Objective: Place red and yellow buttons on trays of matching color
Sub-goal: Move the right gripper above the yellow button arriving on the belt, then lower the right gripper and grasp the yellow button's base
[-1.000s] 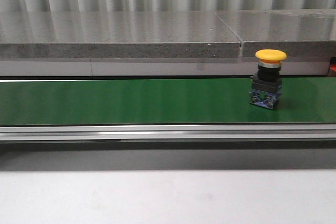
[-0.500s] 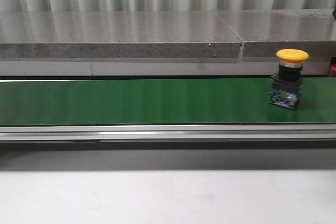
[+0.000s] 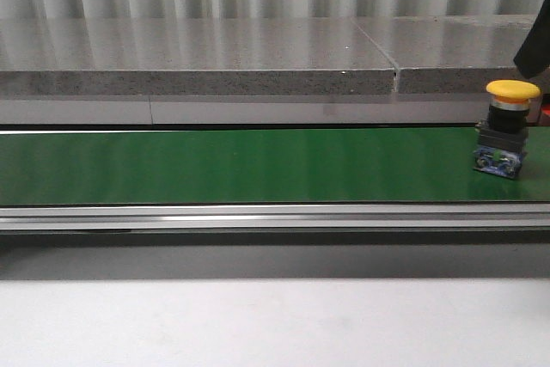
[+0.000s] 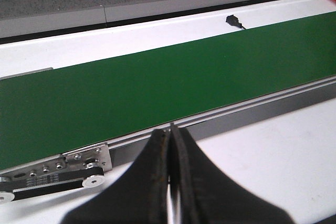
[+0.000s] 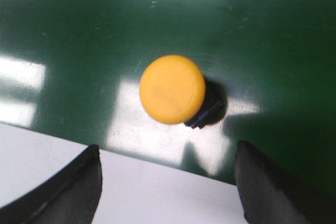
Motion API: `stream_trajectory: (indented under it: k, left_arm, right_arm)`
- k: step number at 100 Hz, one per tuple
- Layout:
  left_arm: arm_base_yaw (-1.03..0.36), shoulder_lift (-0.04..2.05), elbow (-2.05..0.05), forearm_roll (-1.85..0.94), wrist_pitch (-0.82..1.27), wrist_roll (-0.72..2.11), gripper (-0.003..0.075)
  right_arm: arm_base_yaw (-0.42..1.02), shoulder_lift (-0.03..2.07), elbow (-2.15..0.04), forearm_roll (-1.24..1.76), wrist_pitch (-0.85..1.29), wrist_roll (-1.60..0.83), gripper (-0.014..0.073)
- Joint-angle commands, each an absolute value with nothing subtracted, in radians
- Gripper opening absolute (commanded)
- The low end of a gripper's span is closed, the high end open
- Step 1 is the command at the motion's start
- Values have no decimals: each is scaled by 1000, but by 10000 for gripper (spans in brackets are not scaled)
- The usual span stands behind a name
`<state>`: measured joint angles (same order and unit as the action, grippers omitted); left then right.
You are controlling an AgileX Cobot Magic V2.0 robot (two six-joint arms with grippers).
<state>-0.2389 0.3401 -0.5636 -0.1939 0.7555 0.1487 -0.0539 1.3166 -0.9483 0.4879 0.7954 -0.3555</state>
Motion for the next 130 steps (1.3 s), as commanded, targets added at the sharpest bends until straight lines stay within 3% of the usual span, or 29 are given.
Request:
stream_trajectory:
  k: [1, 29, 55, 84, 130]
  left_arm:
    - [-248, 346, -588, -215, 691, 145, -20]
    - [-248, 346, -588, -215, 691, 145, -20]
    - [-248, 346, -588, -215, 691, 145, -20]
    - [-248, 346, -588, -215, 691, 145, -20]
    - [-248, 346, -588, -215, 691, 145, -20]
  right_arm:
    - [-55, 1329, -978, 506, 719, -374, 532]
    - [-55, 1463, -1012, 506, 632, -377, 517]
    - [-55, 1483, -1012, 506, 613, -377, 232]
    - [-57, 1461, -1010, 507, 623, -374, 227]
    - [-62, 1257, -1006, 497, 667, -338, 227]
